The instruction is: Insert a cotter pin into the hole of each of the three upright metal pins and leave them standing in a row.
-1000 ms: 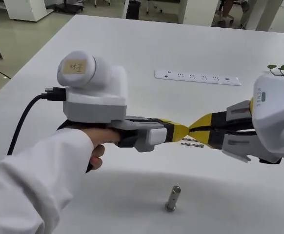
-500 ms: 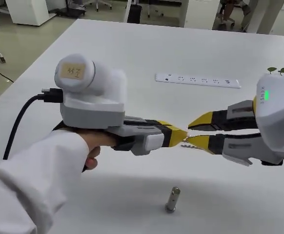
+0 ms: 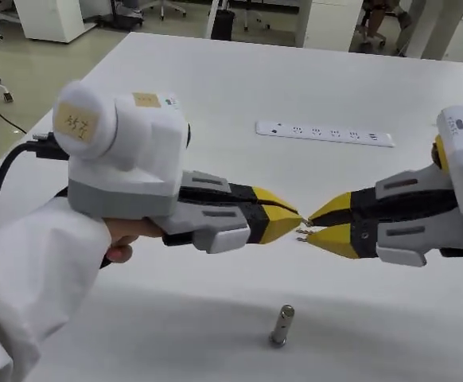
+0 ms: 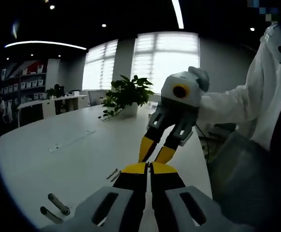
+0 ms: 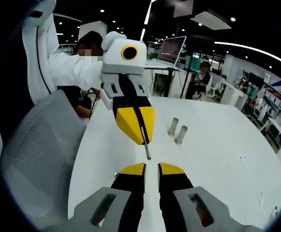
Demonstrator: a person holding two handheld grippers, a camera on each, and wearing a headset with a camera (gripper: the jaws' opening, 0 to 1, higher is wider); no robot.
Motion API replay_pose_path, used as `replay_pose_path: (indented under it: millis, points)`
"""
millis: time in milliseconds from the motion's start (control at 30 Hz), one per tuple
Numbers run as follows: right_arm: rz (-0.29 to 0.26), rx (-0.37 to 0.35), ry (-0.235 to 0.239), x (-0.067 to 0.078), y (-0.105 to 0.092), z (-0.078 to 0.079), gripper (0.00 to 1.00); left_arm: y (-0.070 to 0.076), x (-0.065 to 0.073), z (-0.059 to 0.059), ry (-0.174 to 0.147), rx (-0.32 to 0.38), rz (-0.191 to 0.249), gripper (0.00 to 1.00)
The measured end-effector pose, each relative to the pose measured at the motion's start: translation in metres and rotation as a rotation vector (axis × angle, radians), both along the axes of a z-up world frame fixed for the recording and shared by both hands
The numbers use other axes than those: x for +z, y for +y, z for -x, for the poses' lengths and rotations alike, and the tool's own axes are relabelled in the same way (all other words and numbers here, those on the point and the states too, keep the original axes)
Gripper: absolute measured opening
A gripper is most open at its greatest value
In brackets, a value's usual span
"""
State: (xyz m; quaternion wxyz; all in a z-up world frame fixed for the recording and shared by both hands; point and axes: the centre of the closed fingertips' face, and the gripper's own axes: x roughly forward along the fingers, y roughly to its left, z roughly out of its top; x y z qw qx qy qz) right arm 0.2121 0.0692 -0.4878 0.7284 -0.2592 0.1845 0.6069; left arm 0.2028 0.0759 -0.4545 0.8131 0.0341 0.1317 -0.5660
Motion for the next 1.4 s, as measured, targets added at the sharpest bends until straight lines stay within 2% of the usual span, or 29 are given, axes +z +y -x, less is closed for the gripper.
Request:
replay_pose_path:
  millis: [133, 433, 700, 800, 933, 1033, 1200, 1233, 1300, 1400]
  points:
    - [-0.009, 0.03, 0.023, 0.001, 0.007, 0.009, 0.05, 0.0, 0.003, 0.003, -0.049, -0.024, -0.011, 0.0]
    - [-0.013, 0.054, 0.042, 0.002, 0.014, 0.018, 0.03, 0.0, 0.004, 0.009, -0.08, -0.066, -0.026, 0.0]
    - [-0.002, 0.08, 0.042, 0.002, 0.015, 0.022, 0.01, -0.001, 0.001, 0.011, -0.09, -0.086, -0.041, 0.0]
    - [-0.002, 0.084, 0.037, 0.003, 0.015, 0.022, 0.0, 0.0, -0.003, 0.011, -0.098, -0.099, -0.064, 0.0]
    - [0.005, 0.09, 0.038, 0.003, 0.014, 0.023, 0.0, 0.001, -0.005, 0.012, -0.102, -0.104, -0.073, 0.0]
    - [0.024, 0.103, 0.036, 0.002, 0.012, 0.024, 0.0, 0.001, -0.011, 0.014, -0.108, -0.117, -0.101, 0.0]
    - [0.036, 0.096, 0.066, 0.0, 0.009, 0.025, 0.0, 0.0, -0.014, 0.016, -0.108, -0.127, -0.115, 0.0]
    - [0.034, 0.095, 0.07, 0.001, 0.009, 0.025, 0.0, 0.0, -0.015, 0.016, -0.108, -0.128, -0.116, 0.0]
    - [0.033, 0.093, 0.079, 0.001, 0.009, 0.026, 0.0, 0.0, -0.015, 0.016, -0.085, -0.125, -0.108, 0.0]
    - [0.037, 0.098, 0.071, 0.002, 0.009, 0.026, 0.0, 0.0, -0.015, 0.016, -0.095, -0.123, -0.104, 0.0]
